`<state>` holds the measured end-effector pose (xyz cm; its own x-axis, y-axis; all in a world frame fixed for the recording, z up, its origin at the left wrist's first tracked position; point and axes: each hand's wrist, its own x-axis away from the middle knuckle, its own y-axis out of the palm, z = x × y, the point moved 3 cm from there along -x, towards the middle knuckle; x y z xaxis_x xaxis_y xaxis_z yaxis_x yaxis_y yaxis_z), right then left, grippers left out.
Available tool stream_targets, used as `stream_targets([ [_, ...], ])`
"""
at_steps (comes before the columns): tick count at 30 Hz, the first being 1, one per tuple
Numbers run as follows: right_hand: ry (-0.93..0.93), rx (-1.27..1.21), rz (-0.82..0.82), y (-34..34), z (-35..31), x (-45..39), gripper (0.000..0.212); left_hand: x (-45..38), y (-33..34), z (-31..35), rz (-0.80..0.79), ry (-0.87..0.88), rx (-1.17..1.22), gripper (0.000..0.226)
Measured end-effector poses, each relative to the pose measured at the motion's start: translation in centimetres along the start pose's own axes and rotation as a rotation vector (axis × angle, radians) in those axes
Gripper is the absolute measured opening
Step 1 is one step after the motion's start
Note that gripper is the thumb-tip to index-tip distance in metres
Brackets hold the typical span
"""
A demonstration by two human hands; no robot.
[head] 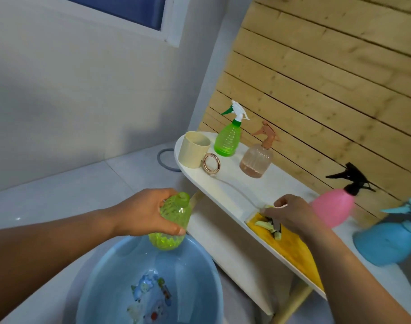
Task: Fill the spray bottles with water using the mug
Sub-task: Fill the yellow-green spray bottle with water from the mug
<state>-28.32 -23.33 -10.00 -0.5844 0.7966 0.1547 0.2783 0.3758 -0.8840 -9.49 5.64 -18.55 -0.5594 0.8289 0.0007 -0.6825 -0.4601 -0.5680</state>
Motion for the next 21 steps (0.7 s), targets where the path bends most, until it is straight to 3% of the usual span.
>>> stream_targets([
  [6, 0.028, -0.025, 0.022, 2.2, 2.7, -1.0, 0.043, 0.1, 0.4, 0.5, 0.02, 0.03, 0.031, 0.062],
  [12, 0.009, -0.016, 0.11, 2.5, 3.6, -1.6, 0.023, 0.1, 0.2, 0.6, 0.02, 0.035, 0.026, 0.064],
  [21, -0.032, -0.018, 0.072, 3.2, 3.3, -1.5, 0.041, 0.4, 0.0, 0.2, 0.021, 0.01, 0.024, 0.054],
])
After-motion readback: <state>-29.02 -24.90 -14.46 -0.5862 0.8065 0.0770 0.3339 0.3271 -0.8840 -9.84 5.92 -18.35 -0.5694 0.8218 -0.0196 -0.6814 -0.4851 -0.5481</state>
